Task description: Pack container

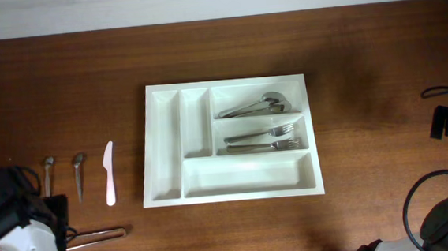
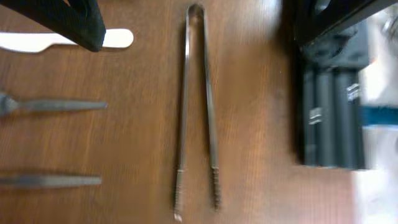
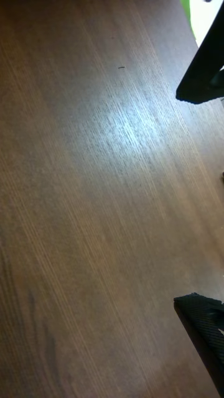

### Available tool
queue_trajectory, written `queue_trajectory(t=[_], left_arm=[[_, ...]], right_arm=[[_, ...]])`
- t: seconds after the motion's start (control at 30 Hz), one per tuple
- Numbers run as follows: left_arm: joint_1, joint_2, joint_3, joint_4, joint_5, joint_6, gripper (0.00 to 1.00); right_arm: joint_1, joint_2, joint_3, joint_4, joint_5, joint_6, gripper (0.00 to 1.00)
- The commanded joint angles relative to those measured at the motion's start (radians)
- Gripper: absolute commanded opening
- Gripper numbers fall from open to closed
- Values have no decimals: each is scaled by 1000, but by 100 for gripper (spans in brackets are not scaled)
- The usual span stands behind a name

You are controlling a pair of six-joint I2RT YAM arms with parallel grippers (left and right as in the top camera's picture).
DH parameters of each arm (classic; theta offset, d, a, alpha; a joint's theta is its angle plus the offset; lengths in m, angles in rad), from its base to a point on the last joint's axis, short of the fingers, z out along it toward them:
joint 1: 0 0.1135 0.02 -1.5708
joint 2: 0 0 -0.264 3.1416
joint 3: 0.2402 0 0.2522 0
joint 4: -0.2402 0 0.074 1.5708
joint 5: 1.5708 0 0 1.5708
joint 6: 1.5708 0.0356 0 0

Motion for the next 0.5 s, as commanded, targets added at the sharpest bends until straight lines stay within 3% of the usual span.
queue_trajectory(t=[0.0,0.47], left_arm=[[5,-14,-80,72,43,145,99],[5,-8,-253,262,176,262,99]], right_arm=[[2,-22,-2,3,-2,-6,99],[2,-22,-2,3,-2,-6,99]])
